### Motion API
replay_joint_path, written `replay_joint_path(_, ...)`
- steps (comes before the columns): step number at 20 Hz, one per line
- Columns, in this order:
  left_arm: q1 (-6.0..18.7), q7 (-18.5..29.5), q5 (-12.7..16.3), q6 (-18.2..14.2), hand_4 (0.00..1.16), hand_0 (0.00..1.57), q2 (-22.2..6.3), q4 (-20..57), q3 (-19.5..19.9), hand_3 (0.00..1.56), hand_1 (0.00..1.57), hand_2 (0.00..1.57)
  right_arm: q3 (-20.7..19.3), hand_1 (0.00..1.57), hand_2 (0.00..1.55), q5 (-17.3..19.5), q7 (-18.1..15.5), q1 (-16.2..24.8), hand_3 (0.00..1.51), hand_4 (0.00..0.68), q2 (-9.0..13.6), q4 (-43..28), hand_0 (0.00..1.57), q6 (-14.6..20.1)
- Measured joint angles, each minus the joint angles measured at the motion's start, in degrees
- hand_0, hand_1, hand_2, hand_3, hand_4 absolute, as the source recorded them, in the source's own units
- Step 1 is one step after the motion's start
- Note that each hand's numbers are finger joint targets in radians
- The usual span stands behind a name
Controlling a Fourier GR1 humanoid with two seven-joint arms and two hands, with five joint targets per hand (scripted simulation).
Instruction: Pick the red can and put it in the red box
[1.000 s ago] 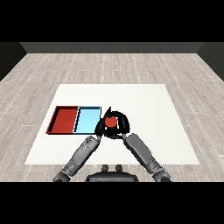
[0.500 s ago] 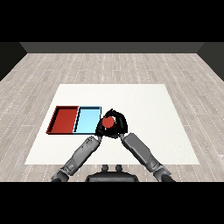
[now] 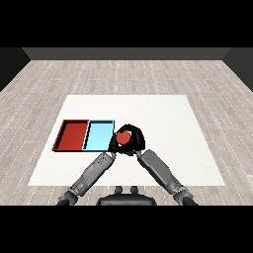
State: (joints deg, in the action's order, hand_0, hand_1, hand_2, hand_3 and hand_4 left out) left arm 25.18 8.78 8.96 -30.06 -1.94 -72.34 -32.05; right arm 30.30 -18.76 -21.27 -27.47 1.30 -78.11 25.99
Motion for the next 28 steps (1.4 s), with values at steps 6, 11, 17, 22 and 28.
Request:
replay_joint_path(6, -1.1, -0.1, -0.5, -2.7, 0.87, 1.57, -0.4, -0.7, -0.6, 1.43, 1.57, 1.53, 1.1, 1.52, 1.46, -1.3, -2.3, -0.6, 1.4, 0.547, -0.1, 1.4, 1.52, 0.8)
replay_joint_path(11, 0.1, 0.8, 0.4, -3.0, 1.03, 1.57, -0.2, -0.8, 0.2, 1.47, 1.57, 1.55, 0.4, 1.4, 1.41, -1.0, -0.3, -1.4, 1.37, 0.471, 0.0, 0.2, 1.4, 0.7)
replay_joint_path(17, -0.5, 2.2, 1.3, -3.0, 1.14, 1.57, 0.1, -0.9, 0.3, 1.49, 1.57, 1.57, 0.0, 0.0, 0.0, -1.5, -0.3, -0.7, 0.0, 0.0, -0.2, -0.6, 0.0, -2.3)
replay_joint_path(22, -0.6, 1.9, 0.9, -3.8, 1.15, 1.57, 0.4, -0.9, 0.0, 1.49, 1.57, 1.57, -0.6, 0.0, 0.0, -0.5, -1.1, -0.4, 0.0, 0.0, -0.5, -0.1, 0.0, -3.6)
replay_joint_path(28, -1.6, 0.9, -0.9, -5.2, 1.15, 1.57, 1.4, -2.5, -1.3, 1.49, 1.57, 1.57, -2.9, 0.0, 0.0, 3.4, 2.1, 0.9, 0.0, 0.0, -0.1, -3.9, 0.0, -4.6)
